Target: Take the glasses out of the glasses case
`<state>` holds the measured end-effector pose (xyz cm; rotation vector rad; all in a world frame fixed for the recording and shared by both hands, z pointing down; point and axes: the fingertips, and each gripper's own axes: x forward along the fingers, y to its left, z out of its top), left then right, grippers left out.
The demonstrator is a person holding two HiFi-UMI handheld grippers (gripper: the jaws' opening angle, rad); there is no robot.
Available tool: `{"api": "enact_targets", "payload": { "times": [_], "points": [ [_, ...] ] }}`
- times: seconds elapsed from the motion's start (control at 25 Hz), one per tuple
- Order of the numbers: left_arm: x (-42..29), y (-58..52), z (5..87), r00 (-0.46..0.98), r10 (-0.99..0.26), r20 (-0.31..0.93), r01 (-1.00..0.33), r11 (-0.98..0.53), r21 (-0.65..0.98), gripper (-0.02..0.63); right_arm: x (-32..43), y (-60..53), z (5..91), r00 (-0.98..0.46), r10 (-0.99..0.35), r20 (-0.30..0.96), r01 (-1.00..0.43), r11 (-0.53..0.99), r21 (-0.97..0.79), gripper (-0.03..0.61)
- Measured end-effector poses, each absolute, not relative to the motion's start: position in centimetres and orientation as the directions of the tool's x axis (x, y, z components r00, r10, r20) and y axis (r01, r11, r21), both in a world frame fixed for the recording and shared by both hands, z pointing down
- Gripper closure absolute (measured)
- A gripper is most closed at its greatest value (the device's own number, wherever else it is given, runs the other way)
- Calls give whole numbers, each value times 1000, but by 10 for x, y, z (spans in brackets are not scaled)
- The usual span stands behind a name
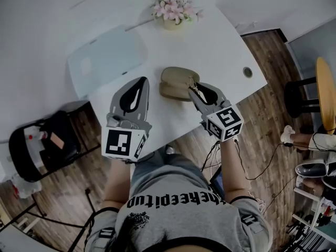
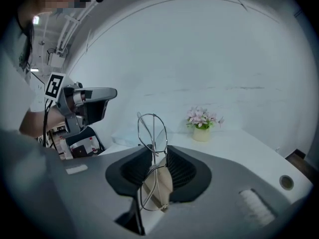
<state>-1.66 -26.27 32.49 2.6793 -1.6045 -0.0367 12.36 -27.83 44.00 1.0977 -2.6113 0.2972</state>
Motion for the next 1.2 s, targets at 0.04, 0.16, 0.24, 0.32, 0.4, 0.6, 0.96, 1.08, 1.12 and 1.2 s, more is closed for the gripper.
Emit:
{"api": "enact_targets", "payload": {
  "times": [0.04, 0.16, 0.24, 0.32, 0.4, 0.6, 0.96, 1.08, 1.12, 1.2],
  "points": [
    [-14, -261, 323, 475, -880, -14, -879, -475, 25, 594, 126, -275, 435, -667, -668, 331, -724, 686, -74, 483],
    [-6, -254, 318, 485, -874, -23, -874, -485, 18, 594, 131, -265, 421, -665, -686, 295, -730, 681, -62, 483],
    [-1, -250, 316, 491, -871, -29, -871, -491, 14, 594, 135, -258, 412, -663, -698, 271, -734, 677, -56, 483],
    [3, -246, 314, 496, -867, -35, -868, -497, 10, 594, 138, -252, 403, -661, -710, 245, -740, 671, -52, 483],
    [7, -242, 312, 502, -864, -40, -864, -503, 5, 594, 142, -246, 394, -656, -721, 221, -746, 664, -50, 483],
    [16, -230, 305, 515, -855, -51, -857, -516, -9, 594, 150, -231, 374, -643, -747, 169, -763, 645, -48, 483],
    [28, -211, 298, 535, -842, -68, -845, -534, -28, 594, 163, -204, 345, -608, -789, 90, -794, 607, -37, 483],
    [30, -206, 297, 542, -837, -73, -840, -541, -31, 594, 167, -196, 333, -597, -800, 62, -802, 596, -31, 483],
    [31, -204, 297, 544, -836, -74, -839, -543, -32, 594, 168, -193, 330, -593, -803, 53, -805, 593, -29, 483],
    [34, -199, 294, 549, -833, -75, -836, -548, -36, 594, 171, -186, 323, -586, -809, 36, -810, 586, -26, 483]
  ]
}}
